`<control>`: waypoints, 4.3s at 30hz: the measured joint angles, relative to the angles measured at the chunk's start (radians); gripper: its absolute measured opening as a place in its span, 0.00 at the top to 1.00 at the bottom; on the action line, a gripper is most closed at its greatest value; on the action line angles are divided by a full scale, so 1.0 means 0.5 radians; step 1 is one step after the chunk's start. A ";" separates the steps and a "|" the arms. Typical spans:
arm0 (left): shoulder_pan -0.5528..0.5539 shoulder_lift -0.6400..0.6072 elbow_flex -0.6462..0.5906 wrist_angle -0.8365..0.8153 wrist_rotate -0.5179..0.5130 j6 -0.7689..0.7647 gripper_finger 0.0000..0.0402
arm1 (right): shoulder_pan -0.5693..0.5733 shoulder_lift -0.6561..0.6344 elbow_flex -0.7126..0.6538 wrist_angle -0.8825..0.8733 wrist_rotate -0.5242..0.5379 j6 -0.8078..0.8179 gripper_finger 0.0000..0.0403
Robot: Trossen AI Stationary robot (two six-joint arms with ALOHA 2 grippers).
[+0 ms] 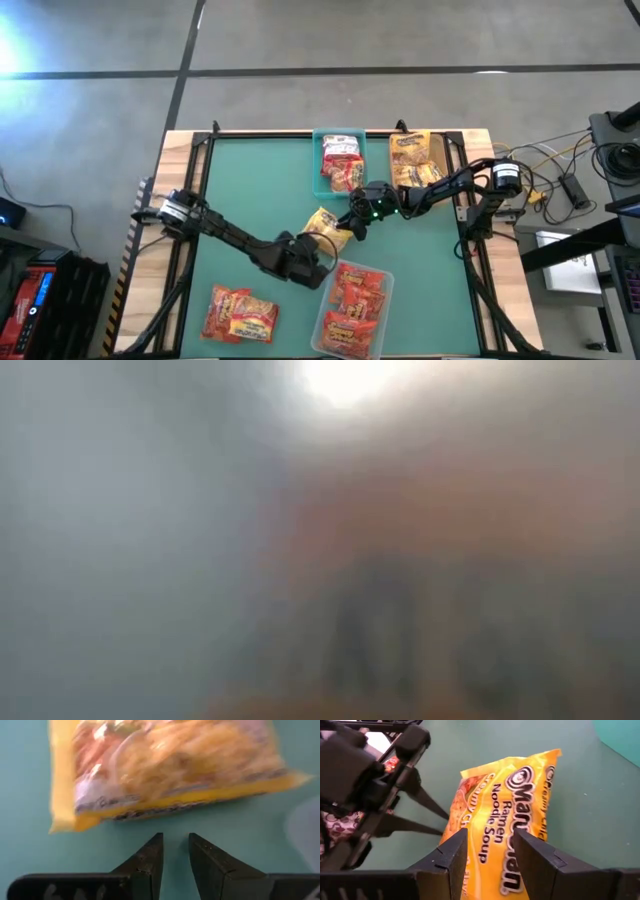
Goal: Sort Maruchan noodles
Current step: Put the yellow noodle pack into the transparent orange bin
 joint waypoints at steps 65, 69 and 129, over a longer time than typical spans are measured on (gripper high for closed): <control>0.041 0.181 0.105 0.249 -0.445 0.094 0.81 | -0.043 -0.164 0.191 -0.710 -0.718 -0.061 0.63; 0.022 0.216 0.105 0.190 -0.422 0.001 0.81 | -0.046 -0.165 0.190 -0.794 -0.717 -0.068 0.63; -0.047 0.230 0.104 0.091 -0.412 -0.165 0.81 | -0.021 -0.023 0.190 -0.607 -0.316 -0.181 0.38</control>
